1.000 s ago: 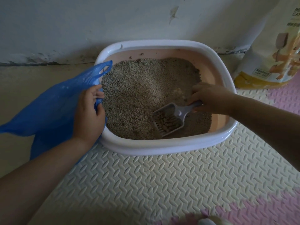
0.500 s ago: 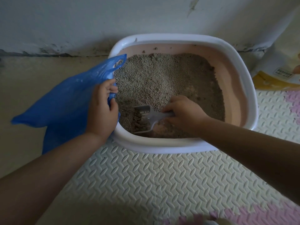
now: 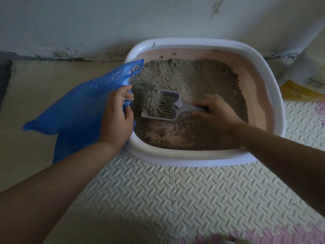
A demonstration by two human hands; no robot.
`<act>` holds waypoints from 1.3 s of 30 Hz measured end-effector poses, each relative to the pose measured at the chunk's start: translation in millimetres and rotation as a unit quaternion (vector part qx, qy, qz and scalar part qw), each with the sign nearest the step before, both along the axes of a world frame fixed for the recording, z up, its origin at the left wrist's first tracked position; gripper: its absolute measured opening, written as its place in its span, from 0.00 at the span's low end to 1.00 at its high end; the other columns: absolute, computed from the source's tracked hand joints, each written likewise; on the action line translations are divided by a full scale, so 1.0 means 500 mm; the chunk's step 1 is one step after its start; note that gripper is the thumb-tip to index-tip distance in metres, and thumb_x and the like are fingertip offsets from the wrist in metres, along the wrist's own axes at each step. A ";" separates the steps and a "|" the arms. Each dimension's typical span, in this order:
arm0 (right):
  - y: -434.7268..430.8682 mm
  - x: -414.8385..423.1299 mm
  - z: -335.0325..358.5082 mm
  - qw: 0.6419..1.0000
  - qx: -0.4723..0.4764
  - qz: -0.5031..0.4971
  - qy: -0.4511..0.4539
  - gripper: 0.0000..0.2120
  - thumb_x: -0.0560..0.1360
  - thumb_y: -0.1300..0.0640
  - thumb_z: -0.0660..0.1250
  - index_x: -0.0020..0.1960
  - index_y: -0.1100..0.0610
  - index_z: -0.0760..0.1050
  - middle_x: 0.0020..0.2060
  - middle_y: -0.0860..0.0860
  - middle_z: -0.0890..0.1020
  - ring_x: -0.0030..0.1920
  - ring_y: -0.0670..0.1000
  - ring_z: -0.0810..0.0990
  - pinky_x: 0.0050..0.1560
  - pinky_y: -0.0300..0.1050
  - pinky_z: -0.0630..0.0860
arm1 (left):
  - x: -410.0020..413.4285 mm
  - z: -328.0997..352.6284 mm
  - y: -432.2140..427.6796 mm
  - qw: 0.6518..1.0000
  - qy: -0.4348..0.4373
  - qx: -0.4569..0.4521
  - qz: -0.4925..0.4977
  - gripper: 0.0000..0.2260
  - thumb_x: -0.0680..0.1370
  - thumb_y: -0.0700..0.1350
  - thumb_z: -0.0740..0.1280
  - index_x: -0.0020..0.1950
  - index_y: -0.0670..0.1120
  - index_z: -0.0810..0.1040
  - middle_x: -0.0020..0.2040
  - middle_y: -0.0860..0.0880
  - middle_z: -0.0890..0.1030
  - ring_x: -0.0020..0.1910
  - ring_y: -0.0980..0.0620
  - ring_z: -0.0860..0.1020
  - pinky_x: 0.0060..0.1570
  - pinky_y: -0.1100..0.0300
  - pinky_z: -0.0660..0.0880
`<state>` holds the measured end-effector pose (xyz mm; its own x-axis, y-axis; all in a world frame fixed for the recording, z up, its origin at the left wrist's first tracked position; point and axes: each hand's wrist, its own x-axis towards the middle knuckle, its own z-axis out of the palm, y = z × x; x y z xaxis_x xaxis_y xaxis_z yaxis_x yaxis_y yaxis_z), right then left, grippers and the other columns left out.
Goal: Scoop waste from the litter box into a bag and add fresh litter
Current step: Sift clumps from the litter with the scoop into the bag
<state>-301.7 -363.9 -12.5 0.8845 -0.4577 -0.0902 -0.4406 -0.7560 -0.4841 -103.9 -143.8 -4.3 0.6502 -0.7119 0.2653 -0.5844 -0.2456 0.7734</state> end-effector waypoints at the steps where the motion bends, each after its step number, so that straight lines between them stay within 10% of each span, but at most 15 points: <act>1: -0.007 -0.013 0.006 1.000 -0.006 -0.007 0.000 0.14 0.72 0.48 0.70 0.56 0.51 0.80 0.42 0.44 0.76 0.45 0.51 0.72 0.47 0.45 0.64 | -0.001 0.000 0.000 1.000 -0.001 -0.001 0.000 0.21 0.75 0.28 0.59 0.67 0.42 0.69 0.56 0.45 0.73 0.59 0.51 0.74 0.64 0.57 0.70; 19: -0.024 -0.126 0.065 0.998 -0.052 -0.009 -0.031 0.22 0.70 0.40 0.64 0.56 0.53 0.81 0.39 0.37 0.69 0.43 0.49 0.71 0.43 0.44 0.66 | 0.003 0.001 0.000 1.000 -0.018 0.021 -0.007 0.21 0.76 0.29 0.59 0.67 0.42 0.68 0.57 0.45 0.73 0.58 0.52 0.74 0.63 0.58 0.70; 25: -0.027 -0.128 0.067 0.999 -0.039 -0.014 -0.027 0.13 0.72 0.56 0.71 0.56 0.56 0.81 0.38 0.43 0.73 0.40 0.46 0.71 0.42 0.41 0.65 | 0.003 0.002 0.001 0.999 -0.019 0.025 -0.011 0.21 0.76 0.29 0.59 0.67 0.43 0.68 0.57 0.46 0.73 0.59 0.52 0.74 0.62 0.58 0.71; 30: -0.019 -0.119 0.056 0.997 0.046 -0.039 -0.051 0.11 0.73 0.58 0.71 0.55 0.54 0.80 0.39 0.43 0.75 0.38 0.37 0.74 0.37 0.28 0.66 | 0.000 0.004 0.002 1.000 -0.015 0.022 -0.012 0.21 0.76 0.29 0.59 0.67 0.43 0.68 0.57 0.47 0.73 0.59 0.52 0.73 0.63 0.58 0.70; 39: -0.011 -0.116 0.049 0.994 0.015 -0.052 -0.091 0.14 0.73 0.54 0.71 0.58 0.54 0.80 0.40 0.45 0.74 0.40 0.41 0.73 0.40 0.35 0.67 | 0.000 0.006 0.001 0.999 -0.025 0.028 -0.005 0.21 0.76 0.29 0.59 0.67 0.44 0.69 0.57 0.49 0.72 0.58 0.56 0.73 0.60 0.64 0.69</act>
<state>-359.6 -369.6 11.9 0.8356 -0.5468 0.0517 -0.4183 -0.6946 -0.5853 -104.0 -143.6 -1.3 0.6306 -0.7325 0.2566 -0.6242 -0.2821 0.7286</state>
